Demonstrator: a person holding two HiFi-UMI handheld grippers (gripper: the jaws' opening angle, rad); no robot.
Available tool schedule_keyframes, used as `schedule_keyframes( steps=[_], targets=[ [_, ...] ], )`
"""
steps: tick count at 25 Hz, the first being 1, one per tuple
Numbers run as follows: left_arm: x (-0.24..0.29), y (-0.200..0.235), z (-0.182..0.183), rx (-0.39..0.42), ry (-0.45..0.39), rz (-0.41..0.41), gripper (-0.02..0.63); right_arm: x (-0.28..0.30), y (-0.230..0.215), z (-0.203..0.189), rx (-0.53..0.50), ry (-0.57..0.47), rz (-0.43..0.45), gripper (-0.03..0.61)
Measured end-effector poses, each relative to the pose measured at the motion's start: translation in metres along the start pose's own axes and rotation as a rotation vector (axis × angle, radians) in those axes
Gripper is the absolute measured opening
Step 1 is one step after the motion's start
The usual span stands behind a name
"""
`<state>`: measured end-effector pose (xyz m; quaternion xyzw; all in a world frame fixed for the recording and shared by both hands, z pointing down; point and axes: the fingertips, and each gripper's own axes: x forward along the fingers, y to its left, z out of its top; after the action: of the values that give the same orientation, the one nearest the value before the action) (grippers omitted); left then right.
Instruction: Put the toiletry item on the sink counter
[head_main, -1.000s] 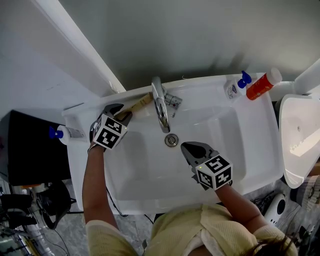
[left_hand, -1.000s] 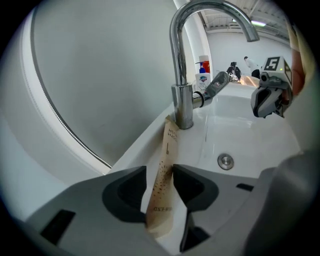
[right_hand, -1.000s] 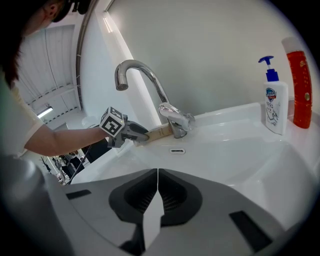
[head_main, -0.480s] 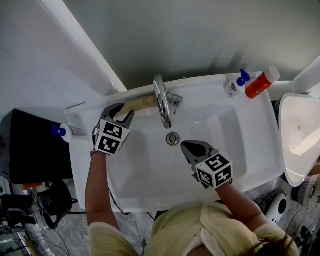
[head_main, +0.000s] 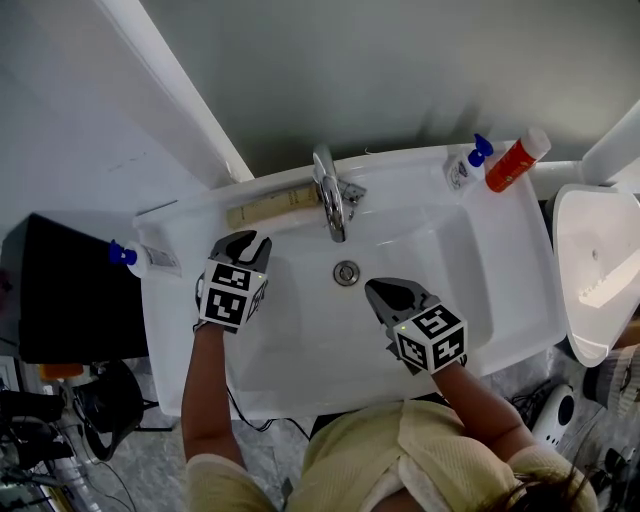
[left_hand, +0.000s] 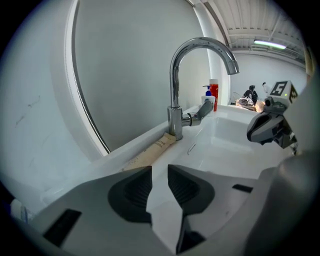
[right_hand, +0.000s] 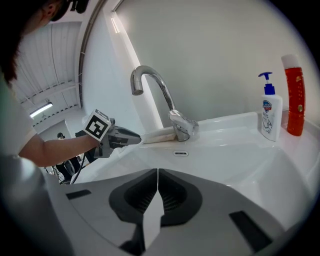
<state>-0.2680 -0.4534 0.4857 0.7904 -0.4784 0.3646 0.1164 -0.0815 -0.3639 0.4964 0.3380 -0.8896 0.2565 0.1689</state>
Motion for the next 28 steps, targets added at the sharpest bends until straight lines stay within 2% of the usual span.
schedule_keyframes(
  steps=[8,22,28],
  targets=[
    [-0.017,-0.019,-0.022,-0.212,-0.011,-0.018,0.127,-0.01,0.007,0.002,-0.009,-0.021,-0.026,0.027],
    [-0.057,-0.047,-0.014,-0.394,-0.155,-0.024,0.126,-0.019,0.024,0.008,-0.026,-0.053,-0.04,0.028],
    [-0.069,-0.075,-0.01,-0.432,-0.184,-0.046,0.1,-0.022,0.034,0.012,-0.029,-0.065,-0.027,0.028]
  ],
)
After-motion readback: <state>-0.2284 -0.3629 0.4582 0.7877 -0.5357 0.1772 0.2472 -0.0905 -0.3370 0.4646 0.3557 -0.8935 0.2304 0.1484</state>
